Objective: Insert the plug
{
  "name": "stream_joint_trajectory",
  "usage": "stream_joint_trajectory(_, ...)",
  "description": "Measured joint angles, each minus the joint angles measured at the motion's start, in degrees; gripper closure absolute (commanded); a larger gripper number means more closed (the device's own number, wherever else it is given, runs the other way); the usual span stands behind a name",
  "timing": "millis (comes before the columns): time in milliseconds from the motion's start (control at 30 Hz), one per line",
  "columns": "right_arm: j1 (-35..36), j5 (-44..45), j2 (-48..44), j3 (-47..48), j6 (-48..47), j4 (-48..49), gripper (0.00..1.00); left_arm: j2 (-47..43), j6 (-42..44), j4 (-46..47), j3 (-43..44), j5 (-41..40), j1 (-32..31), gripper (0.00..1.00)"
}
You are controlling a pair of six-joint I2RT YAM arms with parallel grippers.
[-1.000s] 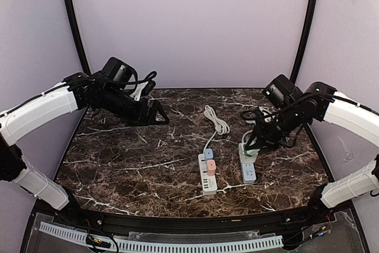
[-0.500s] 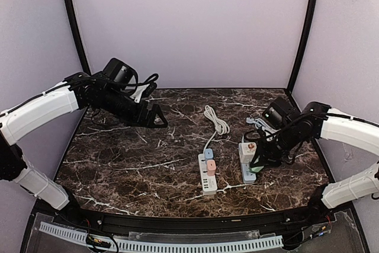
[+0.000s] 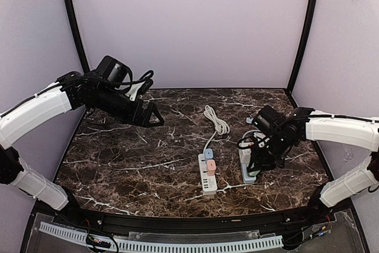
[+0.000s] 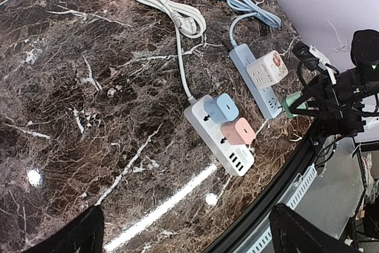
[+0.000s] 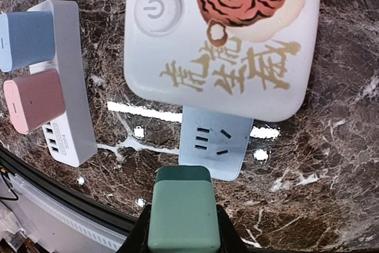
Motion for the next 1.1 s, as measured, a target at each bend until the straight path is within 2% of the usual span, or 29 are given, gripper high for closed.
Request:
stream_joint_trajectory(300, -0.4, 1.4, 2.9, 0.0, -2.7, 0.6, 1.0, -0.1, 0.6, 0.0, 0.0, -0.7, 0.0, 0.01)
stream_joint_trajectory(1100, -2.7, 1.4, 2.6, -2.0, -3.5, 3.6, 1.0, -0.1, 1.0, -0.1, 0.0, -0.9, 0.0, 0.01)
